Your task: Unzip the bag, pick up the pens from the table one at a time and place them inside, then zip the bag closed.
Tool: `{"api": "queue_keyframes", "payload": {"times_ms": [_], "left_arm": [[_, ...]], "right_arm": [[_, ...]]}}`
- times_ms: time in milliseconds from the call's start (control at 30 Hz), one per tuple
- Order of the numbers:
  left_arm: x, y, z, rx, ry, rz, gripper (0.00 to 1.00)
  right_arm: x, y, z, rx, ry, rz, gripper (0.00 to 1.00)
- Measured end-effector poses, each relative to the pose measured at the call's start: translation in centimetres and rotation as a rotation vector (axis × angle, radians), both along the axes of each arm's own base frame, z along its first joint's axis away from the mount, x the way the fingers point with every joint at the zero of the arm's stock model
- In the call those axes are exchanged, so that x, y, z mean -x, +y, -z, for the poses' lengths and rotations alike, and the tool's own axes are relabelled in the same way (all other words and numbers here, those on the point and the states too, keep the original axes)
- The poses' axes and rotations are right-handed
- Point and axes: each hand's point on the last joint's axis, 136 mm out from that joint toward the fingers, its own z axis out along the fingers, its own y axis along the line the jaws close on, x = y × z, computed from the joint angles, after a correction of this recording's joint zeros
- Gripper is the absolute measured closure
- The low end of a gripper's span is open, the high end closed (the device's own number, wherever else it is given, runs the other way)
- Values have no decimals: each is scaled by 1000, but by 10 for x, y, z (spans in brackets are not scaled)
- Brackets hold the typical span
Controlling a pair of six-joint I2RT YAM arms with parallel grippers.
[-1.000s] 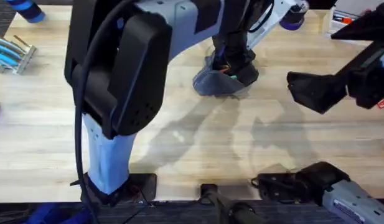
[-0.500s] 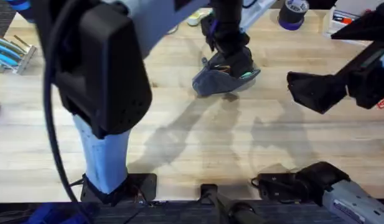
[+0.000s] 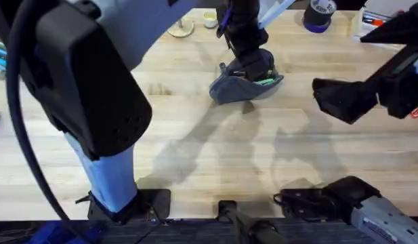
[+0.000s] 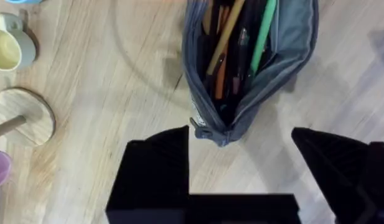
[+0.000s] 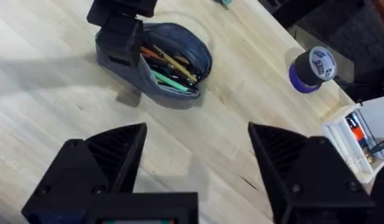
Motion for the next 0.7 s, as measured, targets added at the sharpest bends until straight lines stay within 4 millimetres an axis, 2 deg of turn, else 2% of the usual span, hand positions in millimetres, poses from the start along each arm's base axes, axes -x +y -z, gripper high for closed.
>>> {"api": "queue_keyframes", "payload": {"times_ms": [167, 300, 333, 367, 433, 467, 700], "left_arm": [[9, 9, 2, -12, 55, -4, 7], [8, 10, 1, 41, 95, -17, 7], [-1, 22, -1, 85, 119, -49, 7], [7, 44, -9, 109, 117, -31, 7], [14, 57, -16, 114, 94, -8, 7], [31, 92, -28, 126, 13, 54, 7], [63, 144, -18, 112, -58, 157, 8]], "right_arm": [[0, 0, 0, 0, 0, 0, 5], [0, 0, 0, 0, 1, 0, 5], [0, 0, 0, 0, 0, 0, 4], [0, 0, 0, 0, 0, 0, 3], [0, 0, 0, 0, 0, 0, 3], [-1, 0, 1, 1, 3, 0, 3], [-9, 3, 11, 16, 47, 0, 4]]}}
